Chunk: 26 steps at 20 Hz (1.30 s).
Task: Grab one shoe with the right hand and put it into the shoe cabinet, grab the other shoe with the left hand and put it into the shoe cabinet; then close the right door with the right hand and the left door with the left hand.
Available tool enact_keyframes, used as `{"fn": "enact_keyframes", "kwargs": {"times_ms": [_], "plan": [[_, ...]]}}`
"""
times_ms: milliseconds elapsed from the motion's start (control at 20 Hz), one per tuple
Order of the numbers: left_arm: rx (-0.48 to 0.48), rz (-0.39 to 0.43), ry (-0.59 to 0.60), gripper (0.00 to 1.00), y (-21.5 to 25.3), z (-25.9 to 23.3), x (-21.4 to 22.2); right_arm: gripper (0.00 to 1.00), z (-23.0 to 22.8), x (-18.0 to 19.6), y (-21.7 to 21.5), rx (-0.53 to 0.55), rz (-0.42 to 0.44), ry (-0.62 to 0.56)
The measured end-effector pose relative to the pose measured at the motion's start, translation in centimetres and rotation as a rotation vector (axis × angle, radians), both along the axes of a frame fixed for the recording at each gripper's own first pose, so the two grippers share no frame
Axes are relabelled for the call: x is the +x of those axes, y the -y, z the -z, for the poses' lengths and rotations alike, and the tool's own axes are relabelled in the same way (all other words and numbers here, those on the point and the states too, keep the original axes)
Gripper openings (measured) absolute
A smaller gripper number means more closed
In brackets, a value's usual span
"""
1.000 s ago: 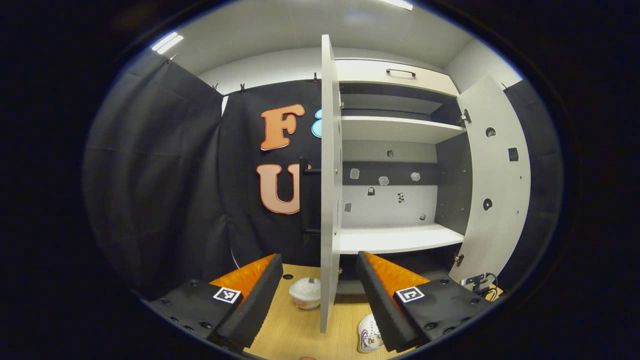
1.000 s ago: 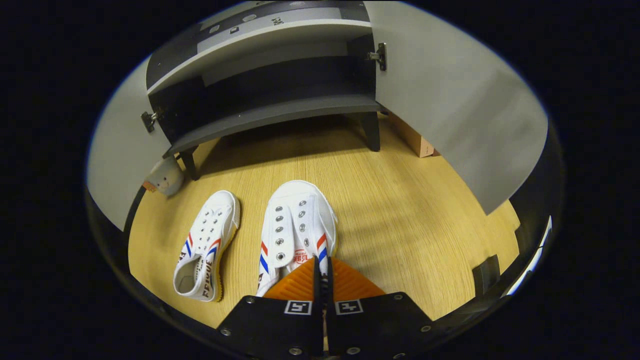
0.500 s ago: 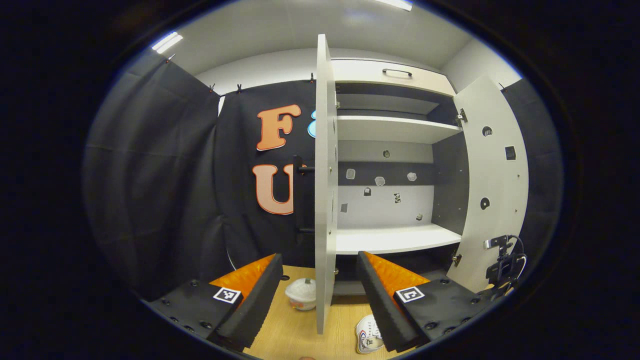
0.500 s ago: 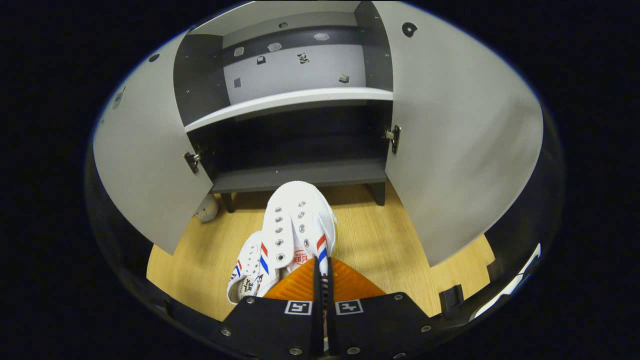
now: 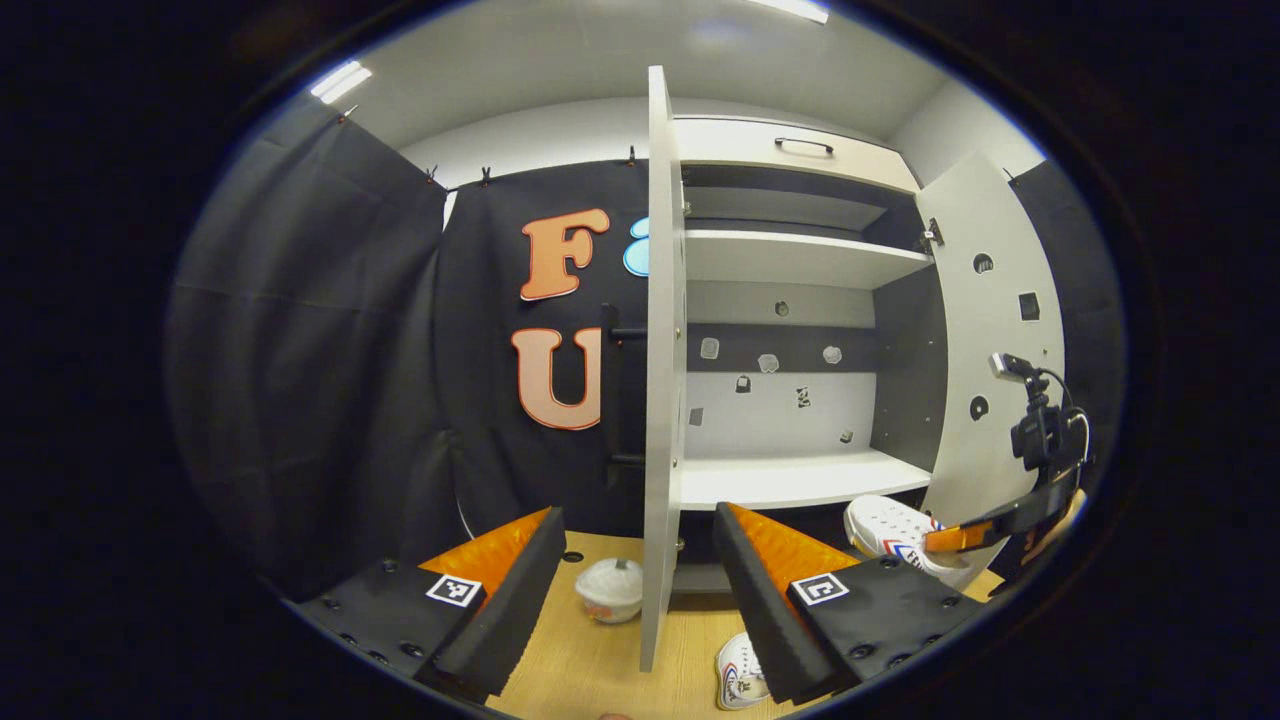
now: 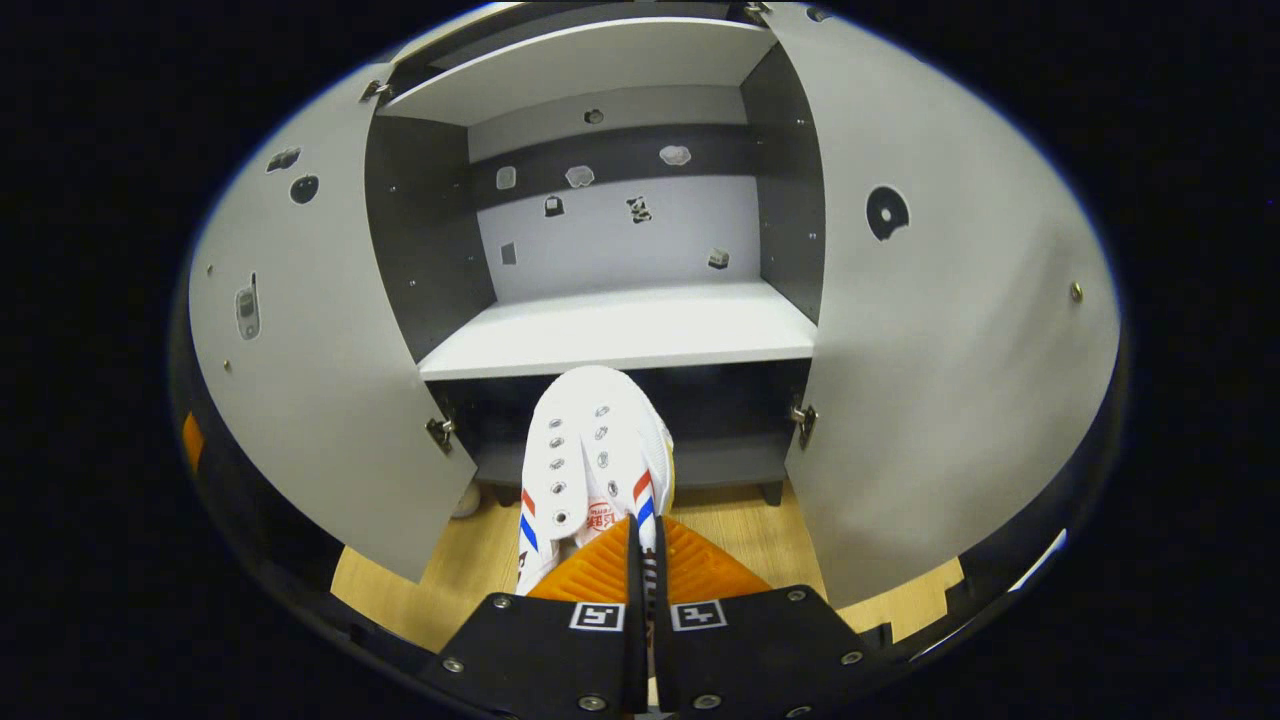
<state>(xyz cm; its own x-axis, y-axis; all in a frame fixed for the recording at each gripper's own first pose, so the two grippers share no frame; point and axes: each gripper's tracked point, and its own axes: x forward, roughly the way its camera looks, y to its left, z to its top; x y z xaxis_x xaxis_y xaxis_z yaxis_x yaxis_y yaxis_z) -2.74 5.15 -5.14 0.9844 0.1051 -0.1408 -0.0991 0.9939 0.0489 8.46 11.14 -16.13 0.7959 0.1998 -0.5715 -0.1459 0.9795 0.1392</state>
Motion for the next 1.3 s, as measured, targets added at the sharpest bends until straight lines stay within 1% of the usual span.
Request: {"fn": "enact_keyframes", "kwargs": {"times_ms": [100, 150, 250, 400, 450, 500, 600, 750, 1000, 1150, 1300], "plan": [[-0.008, -0.004, 0.005, 0.97, 0.0, 0.0, 0.0, 0.02, -3.0, 2.5, 0.0, 0.003, 0.004, 0.028], [-0.01, -0.005, 0.005, 0.97, -0.1, 0.0, 0.1, 0.02, -4.4, 2.5, 0.2, 0.001, 0.007, 0.047], [-0.007, -0.007, 0.006, 0.97, -0.3, 0.0, 0.2, 0.02, -6.2, 5.3, 0.2, 0.006, 0.011, 0.062], [0.007, -0.013, 0.009, 0.97, -0.9, -0.1, 0.1, 0.02, -8.1, 9.6, -0.6, 0.024, 0.022, 0.074], [0.013, -0.017, 0.01, 0.99, -1.0, -0.2, 0.1, 0.02, -8.6, 11.2, -1.0, 0.022, 0.025, 0.086], [0.017, -0.022, 0.011, 0.96, -1.1, -0.1, -0.1, 0.02, -9.0, 12.8, -1.2, 0.018, 0.029, 0.091], [0.017, -0.031, 0.011, 0.96, -1.6, 0.0, -0.2, 0.02, -9.6, 15.6, -1.4, 0.014, 0.04, 0.096], [0.016, -0.04, 0.009, 0.97, -1.8, 0.0, -0.2, 0.02, -9.7, 19.3, -1.2, 0.029, 0.068, 0.083], [0.024, -0.049, 0.01, 0.97, -2.5, 0.1, -0.3, 0.02, -7.6, 25.1, -1.5, 0.047, 0.108, 0.026], [0.035, -0.059, -0.002, 0.96, -2.8, 0.5, 0.0, 0.02, -5.6, 27.3, -1.3, 0.035, 0.134, -0.012], [0.033, -0.059, -0.009, 0.96, -2.8, 0.7, 0.2, 0.02, -3.7, 28.4, -1.0, 0.019, 0.146, -0.048]]}}
